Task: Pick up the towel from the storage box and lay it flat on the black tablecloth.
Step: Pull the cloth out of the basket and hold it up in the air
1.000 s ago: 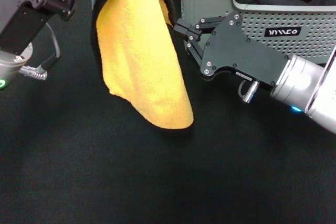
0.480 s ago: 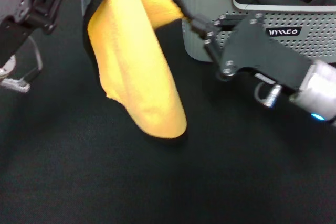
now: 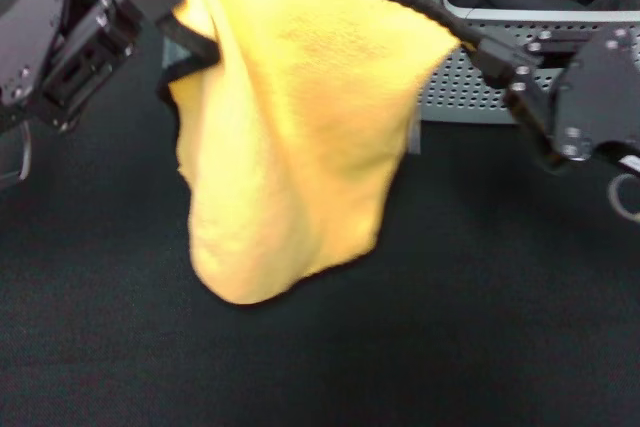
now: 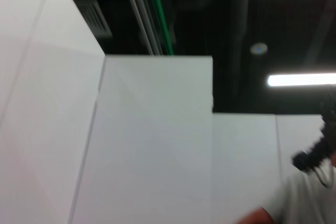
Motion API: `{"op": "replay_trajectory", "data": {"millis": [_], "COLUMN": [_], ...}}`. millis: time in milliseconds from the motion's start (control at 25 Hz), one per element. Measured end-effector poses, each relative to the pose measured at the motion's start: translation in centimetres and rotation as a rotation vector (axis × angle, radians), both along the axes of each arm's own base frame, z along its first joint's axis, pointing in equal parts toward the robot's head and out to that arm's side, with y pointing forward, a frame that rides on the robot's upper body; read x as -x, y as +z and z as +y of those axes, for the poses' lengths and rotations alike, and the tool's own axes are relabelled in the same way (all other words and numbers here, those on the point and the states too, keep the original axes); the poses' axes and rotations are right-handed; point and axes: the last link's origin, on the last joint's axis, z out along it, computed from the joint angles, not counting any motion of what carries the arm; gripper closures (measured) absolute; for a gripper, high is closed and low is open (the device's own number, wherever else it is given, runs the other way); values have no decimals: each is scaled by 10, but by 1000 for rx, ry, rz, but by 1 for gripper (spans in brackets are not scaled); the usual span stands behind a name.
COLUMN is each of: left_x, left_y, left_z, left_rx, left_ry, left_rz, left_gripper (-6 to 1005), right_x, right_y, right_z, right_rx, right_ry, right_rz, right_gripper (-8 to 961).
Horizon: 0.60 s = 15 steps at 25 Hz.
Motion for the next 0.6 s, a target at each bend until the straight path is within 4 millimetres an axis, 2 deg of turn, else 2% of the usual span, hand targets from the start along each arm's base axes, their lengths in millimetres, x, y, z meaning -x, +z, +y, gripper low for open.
{"op": "replay_trajectory", "data": {"millis": [360,600], "left_x": [-9,-20], "left_y": [5,18], "left_z": [-6,3], "left_rx": [178,294], "left_ry": [-102,-153], "left_rz": [172,298], "left_gripper": [975,975], "right_x": [-1,-15], "right_y": [60,79], "right_z": [-33,-33], "right_rx": [85,21], "right_ry": [105,52], "right_rz": [57,31], "right_gripper": [946,946]}}
